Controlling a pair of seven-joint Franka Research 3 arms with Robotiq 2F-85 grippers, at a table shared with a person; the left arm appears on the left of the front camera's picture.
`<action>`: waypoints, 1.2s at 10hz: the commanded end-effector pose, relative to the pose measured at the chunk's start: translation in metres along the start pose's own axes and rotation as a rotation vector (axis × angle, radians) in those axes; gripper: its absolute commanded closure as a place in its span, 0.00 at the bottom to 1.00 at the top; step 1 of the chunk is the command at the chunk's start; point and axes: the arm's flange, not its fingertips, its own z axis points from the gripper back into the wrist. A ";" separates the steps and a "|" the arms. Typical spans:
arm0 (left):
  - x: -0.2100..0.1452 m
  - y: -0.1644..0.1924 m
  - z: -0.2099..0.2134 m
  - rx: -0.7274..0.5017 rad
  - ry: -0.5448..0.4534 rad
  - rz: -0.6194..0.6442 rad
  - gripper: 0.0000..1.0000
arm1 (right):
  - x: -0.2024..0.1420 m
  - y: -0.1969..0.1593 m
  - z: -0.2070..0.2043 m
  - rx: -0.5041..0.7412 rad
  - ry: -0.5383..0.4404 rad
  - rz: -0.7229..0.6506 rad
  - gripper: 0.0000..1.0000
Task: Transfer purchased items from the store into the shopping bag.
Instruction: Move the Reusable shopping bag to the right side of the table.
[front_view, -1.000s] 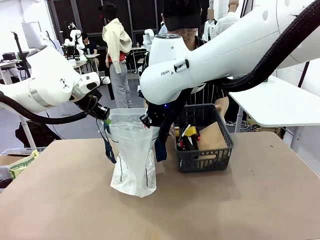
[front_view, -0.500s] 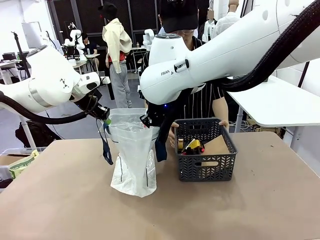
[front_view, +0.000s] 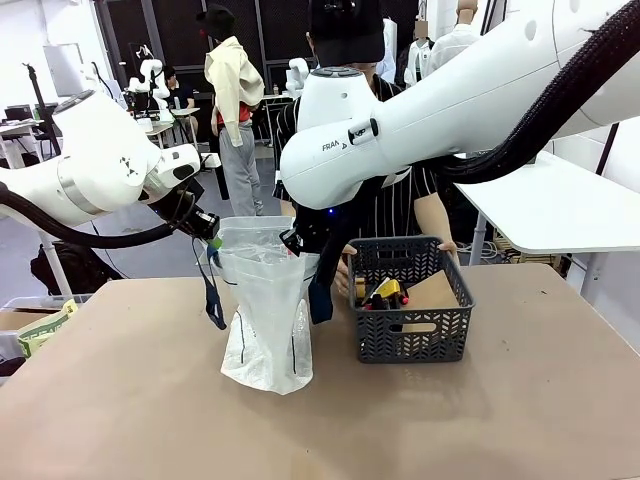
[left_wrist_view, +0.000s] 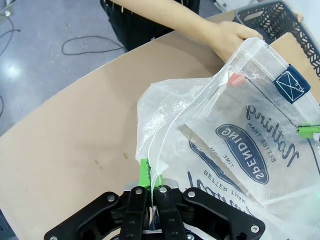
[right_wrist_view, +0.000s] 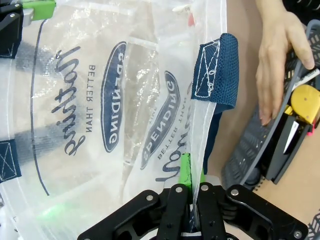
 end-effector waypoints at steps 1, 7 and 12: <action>0.000 0.001 0.000 0.001 0.000 0.001 1.00 | -0.002 0.000 -0.001 -0.001 0.000 0.000 1.00; 0.000 0.001 0.000 0.001 0.000 0.001 1.00 | -0.002 0.000 -0.001 -0.001 0.000 0.000 1.00; 0.000 0.001 0.000 0.001 0.000 0.001 1.00 | -0.002 0.000 -0.001 -0.001 0.000 0.000 1.00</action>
